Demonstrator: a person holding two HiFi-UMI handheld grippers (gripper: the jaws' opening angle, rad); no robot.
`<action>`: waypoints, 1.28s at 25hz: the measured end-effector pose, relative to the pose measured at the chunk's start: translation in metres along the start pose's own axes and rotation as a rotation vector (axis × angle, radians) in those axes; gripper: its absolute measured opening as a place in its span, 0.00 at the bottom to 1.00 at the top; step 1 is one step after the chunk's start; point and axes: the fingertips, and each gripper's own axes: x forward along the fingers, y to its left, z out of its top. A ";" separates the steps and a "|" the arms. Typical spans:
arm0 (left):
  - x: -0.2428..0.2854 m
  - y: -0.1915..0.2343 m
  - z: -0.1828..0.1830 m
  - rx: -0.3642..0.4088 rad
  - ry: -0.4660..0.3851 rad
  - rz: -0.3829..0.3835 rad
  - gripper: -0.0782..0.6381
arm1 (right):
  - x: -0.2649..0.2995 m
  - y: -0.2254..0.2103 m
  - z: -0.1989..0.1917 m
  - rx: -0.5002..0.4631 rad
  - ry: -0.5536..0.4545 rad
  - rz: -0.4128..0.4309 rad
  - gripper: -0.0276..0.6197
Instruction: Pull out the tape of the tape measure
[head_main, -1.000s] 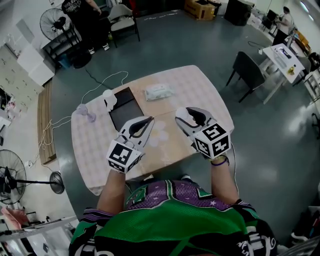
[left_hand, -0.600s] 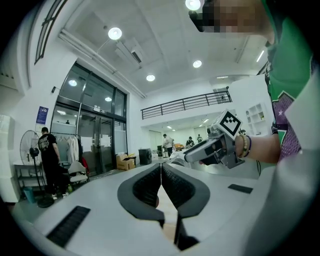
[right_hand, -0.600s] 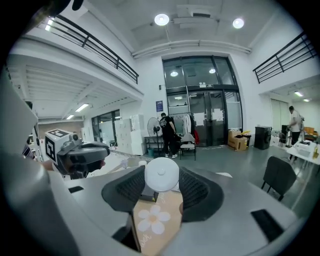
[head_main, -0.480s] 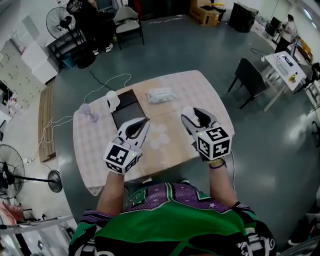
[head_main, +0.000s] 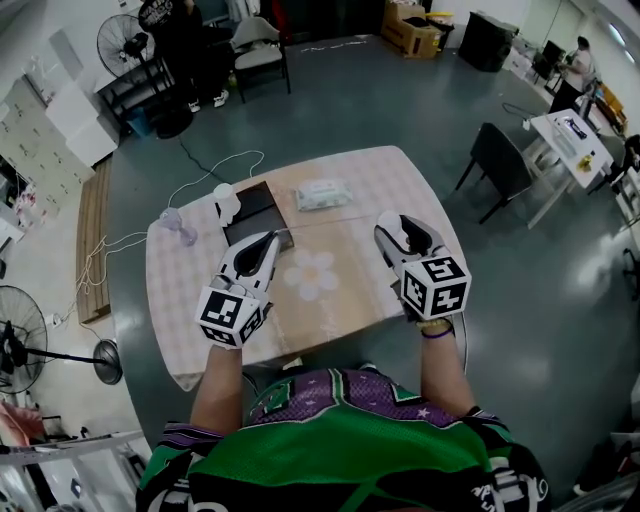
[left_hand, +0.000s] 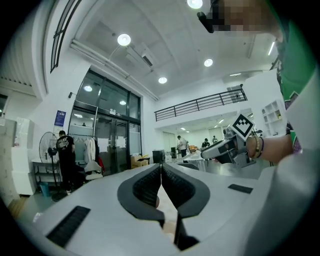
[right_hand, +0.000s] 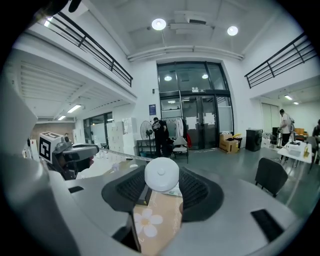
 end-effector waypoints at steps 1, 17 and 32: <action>0.001 0.001 0.001 0.003 0.001 0.007 0.15 | 0.000 -0.001 -0.001 -0.003 0.004 -0.002 0.38; -0.011 0.044 0.002 -0.031 0.000 0.176 0.15 | -0.002 -0.023 -0.002 -0.014 0.014 -0.053 0.38; -0.018 0.069 -0.004 -0.059 -0.007 0.245 0.15 | 0.001 -0.038 -0.008 0.003 0.020 -0.097 0.38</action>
